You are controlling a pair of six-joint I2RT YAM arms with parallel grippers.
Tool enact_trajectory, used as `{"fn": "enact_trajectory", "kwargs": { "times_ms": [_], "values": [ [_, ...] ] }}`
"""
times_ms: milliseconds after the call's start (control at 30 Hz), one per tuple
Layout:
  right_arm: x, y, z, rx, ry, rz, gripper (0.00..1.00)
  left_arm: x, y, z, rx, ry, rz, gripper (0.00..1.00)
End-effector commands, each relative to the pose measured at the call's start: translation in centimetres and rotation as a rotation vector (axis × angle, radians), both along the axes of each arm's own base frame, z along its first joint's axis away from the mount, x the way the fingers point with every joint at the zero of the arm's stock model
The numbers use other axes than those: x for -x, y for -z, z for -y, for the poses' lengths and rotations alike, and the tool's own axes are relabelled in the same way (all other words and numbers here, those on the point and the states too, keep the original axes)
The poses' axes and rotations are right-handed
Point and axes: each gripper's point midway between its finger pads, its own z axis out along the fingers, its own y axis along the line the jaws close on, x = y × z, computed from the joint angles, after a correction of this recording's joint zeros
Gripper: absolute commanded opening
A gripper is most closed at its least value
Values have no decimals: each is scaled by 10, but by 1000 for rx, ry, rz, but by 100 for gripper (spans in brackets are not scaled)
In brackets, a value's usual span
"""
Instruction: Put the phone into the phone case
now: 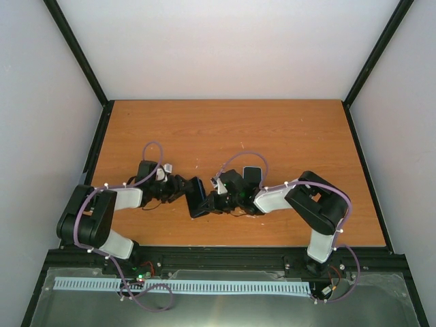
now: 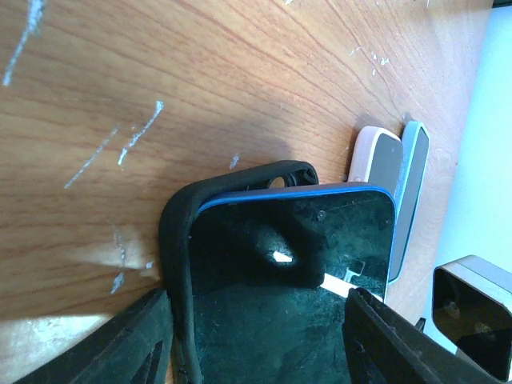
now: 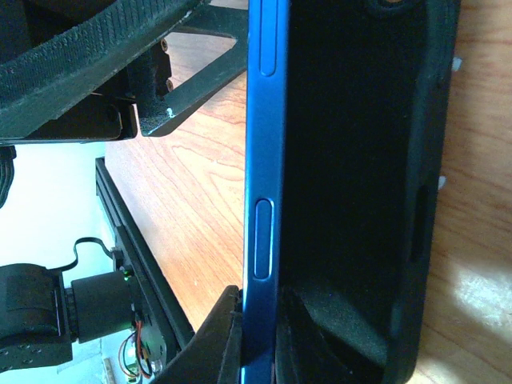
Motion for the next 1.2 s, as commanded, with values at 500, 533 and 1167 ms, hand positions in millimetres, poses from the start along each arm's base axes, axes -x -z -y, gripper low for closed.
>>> {"fn": "enact_trajectory", "kwargs": {
  "times_ms": [500,533,1167],
  "values": [
    [11,6,22,120,24,-7,15,6,-8,30,69,92,2,54],
    [9,5,24,134,30,3,17,6,-7,30,67,94,2,54],
    [-15,-4,40,305,65,123,33,1,1,21,-21,78,-9,52]
  ]
}}
